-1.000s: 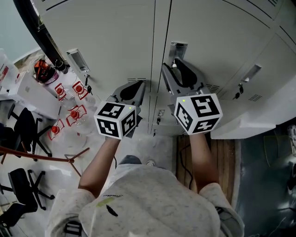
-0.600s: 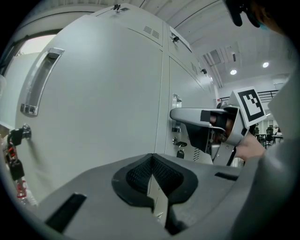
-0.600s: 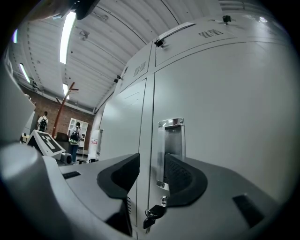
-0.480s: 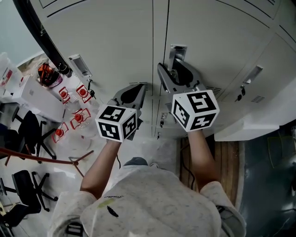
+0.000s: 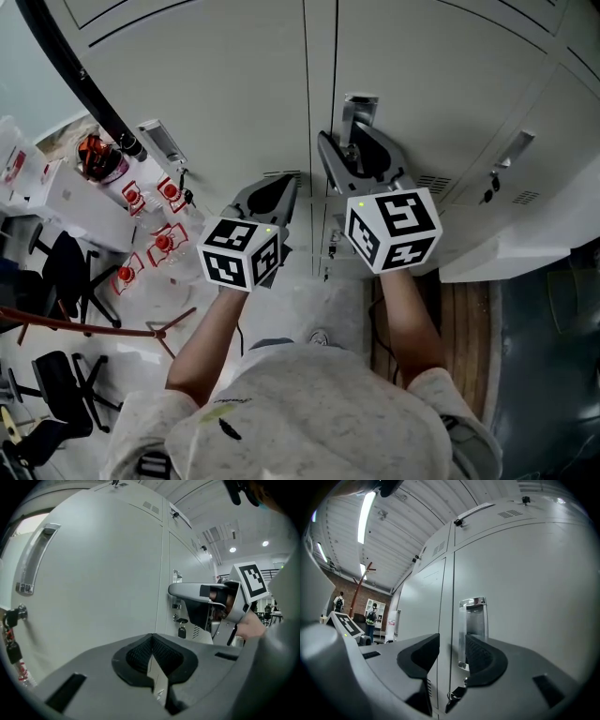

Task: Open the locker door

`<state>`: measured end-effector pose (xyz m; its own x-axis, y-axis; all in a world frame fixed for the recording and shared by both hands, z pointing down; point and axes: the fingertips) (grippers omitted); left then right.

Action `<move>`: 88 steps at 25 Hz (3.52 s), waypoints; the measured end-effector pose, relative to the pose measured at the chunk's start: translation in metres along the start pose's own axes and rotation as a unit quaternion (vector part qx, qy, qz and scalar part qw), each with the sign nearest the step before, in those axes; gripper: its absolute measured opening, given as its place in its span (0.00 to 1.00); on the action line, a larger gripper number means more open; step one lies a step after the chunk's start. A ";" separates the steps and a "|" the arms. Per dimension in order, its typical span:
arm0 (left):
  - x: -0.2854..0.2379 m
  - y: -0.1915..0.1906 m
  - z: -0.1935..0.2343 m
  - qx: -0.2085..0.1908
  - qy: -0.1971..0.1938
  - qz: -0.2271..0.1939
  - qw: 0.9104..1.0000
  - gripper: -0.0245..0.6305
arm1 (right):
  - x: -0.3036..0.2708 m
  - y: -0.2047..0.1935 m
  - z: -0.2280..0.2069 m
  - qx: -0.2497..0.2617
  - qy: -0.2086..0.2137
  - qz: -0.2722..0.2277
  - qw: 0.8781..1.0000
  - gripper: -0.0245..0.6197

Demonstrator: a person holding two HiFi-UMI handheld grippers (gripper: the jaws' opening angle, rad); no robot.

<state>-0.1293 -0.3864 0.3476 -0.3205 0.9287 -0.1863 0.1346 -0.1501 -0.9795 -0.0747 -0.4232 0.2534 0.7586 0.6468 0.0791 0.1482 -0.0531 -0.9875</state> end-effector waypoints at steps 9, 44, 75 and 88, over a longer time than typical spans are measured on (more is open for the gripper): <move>0.007 -0.006 -0.003 0.002 -0.024 0.008 1.000 0.05 | 0.005 -0.001 0.006 -0.003 -0.033 -0.002 0.999 0.30; 0.040 0.002 -0.073 0.001 -0.143 -0.019 0.990 0.05 | 0.109 0.005 0.036 0.015 -0.113 -0.030 0.993 0.30; 0.057 -0.009 -0.159 0.013 -0.264 -0.025 0.964 0.05 | 0.209 0.016 0.016 0.003 -0.220 -0.063 0.973 0.25; 0.060 -0.005 -0.188 0.008 -0.290 -0.028 0.957 0.05 | 0.250 0.020 0.002 0.001 -0.250 -0.073 0.966 0.24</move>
<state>0.0270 -0.2665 0.3562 -0.7938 0.5916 -0.1411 0.0896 -0.1158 -0.9892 0.1163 -0.2608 0.2534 0.3289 0.9336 0.1425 0.2296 0.0673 -0.9709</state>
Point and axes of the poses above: the fingertips, and each gripper's own axes: x backward along the fingers, z to its left, y out of its top, and after that the axes turned 10 degrees about -x, right-handed
